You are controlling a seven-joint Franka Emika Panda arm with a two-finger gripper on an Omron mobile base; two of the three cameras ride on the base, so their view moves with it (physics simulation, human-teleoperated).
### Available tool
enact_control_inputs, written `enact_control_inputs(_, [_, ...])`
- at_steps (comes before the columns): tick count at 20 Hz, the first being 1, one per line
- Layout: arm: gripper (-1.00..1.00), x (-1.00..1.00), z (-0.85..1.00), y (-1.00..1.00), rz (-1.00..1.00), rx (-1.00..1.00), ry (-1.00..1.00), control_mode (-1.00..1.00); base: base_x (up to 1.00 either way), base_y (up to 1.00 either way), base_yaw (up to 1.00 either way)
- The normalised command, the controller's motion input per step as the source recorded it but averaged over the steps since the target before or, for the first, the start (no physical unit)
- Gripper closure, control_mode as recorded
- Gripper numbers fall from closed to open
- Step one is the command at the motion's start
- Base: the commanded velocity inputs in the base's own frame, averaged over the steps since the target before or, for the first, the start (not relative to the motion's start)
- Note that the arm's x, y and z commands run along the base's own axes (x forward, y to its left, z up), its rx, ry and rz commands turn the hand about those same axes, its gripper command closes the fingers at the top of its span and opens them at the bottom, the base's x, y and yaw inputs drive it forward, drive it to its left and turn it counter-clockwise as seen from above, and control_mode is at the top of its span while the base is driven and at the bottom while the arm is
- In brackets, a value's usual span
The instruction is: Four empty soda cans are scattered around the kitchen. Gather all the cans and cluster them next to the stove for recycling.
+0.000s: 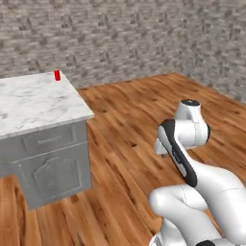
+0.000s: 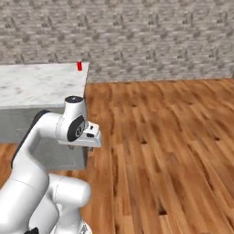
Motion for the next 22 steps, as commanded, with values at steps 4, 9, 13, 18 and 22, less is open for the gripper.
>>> enact_control_inputs(4, [-1.0, 0.0, 0.0, 0.0, 0.0, 0.0, 0.0, 1.0, 0.39, -0.64, 0.53])
enact_control_inputs(9, [-1.0, 0.0, 0.0, 0.0, 0.0, 0.0, 0.0, 1.0, 0.47, -0.81, 0.47])
enact_control_inputs(13, [-1.0, 0.0, 0.0, 0.0, 0.0, 0.0, 0.0, 1.0, 0.54, -0.86, 0.43])
enact_control_inputs(18, [-1.0, 0.0, 0.0, 0.0, 0.0, 0.0, 0.0, 1.0, 0.59, -0.91, 0.42])
enact_control_inputs(22, [-1.0, 0.0, 0.0, 0.0, 0.0, 0.0, 0.0, 1.0, 0.58, -0.94, 0.43])
